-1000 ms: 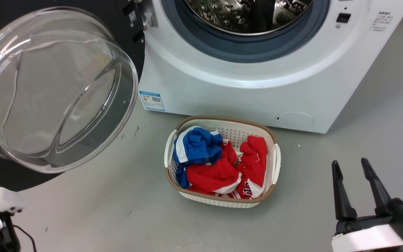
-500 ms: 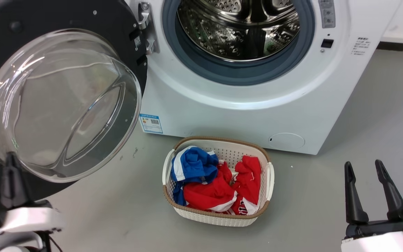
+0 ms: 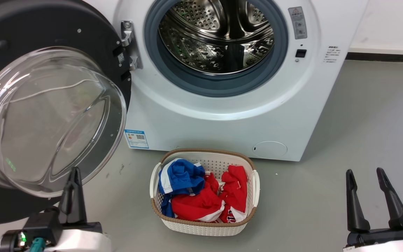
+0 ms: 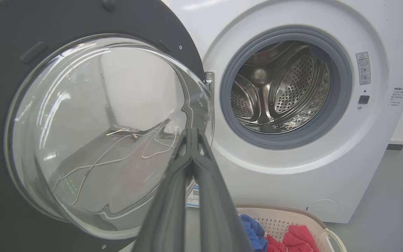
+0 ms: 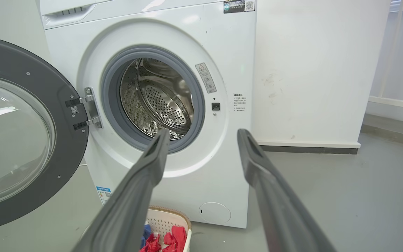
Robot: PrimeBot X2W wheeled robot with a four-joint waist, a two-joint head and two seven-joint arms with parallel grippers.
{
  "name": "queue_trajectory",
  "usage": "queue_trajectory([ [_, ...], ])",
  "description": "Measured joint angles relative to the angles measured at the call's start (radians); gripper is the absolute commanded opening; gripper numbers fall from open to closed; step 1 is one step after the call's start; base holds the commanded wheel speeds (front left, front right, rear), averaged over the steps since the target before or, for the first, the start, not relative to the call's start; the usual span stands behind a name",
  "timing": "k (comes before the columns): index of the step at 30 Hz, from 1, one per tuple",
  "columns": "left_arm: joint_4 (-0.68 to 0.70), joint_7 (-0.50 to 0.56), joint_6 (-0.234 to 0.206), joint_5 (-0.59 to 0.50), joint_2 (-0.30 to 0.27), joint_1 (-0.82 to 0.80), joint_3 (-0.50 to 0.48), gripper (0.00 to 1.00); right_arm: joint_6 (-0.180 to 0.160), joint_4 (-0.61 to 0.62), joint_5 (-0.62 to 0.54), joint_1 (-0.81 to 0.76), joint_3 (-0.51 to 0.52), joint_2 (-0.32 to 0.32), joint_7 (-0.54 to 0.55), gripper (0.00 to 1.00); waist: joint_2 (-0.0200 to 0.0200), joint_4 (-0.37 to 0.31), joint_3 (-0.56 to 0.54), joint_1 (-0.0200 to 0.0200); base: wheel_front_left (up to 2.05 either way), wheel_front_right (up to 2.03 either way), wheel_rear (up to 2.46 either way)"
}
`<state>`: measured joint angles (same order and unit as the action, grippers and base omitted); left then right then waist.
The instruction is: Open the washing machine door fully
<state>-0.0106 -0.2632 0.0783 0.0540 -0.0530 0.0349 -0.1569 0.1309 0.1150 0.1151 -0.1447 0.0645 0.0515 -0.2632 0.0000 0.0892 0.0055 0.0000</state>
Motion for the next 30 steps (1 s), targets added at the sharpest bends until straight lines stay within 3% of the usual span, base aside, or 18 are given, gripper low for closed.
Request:
queue_trajectory([
  [12,-0.011,0.000,-0.049,0.029,0.002,0.060,0.117,0.00,0.000,-0.043,0.025,-0.041,-0.034,0.000,0.000,1.00,0.0000,-0.054,-0.020,0.0000,0.00,0.00,0.00],
  [15,-0.021,0.000,-0.047,0.030,0.002,0.062,0.138,0.16,0.000,-0.054,0.026,-0.046,-0.037,0.000,0.000,1.00,0.0000,-0.056,-0.022,0.0000,0.00,0.00,0.00],
  [16,-0.025,0.000,-0.047,0.030,0.002,0.063,0.144,0.41,0.000,-0.057,0.026,-0.046,-0.037,0.000,0.000,1.00,0.0000,-0.056,-0.022,0.0000,0.00,0.00,0.00],
  [17,-0.026,0.000,-0.047,0.030,0.002,0.063,0.149,0.95,0.000,-0.059,0.026,-0.046,-0.036,0.000,0.000,1.00,0.0000,-0.056,-0.022,0.0000,0.00,0.00,0.00],
  [18,-0.029,0.000,-0.048,0.030,0.002,0.063,0.153,1.00,0.000,-0.062,0.027,-0.047,-0.035,0.000,0.000,1.00,0.0000,-0.056,-0.023,0.0000,0.00,0.00,0.00],
  [30,-0.047,0.000,-0.055,0.045,0.002,0.063,0.170,1.00,0.000,-0.076,0.030,-0.048,-0.024,0.000,0.000,1.00,0.0000,-0.061,-0.029,0.0000,0.00,0.00,0.00],
])
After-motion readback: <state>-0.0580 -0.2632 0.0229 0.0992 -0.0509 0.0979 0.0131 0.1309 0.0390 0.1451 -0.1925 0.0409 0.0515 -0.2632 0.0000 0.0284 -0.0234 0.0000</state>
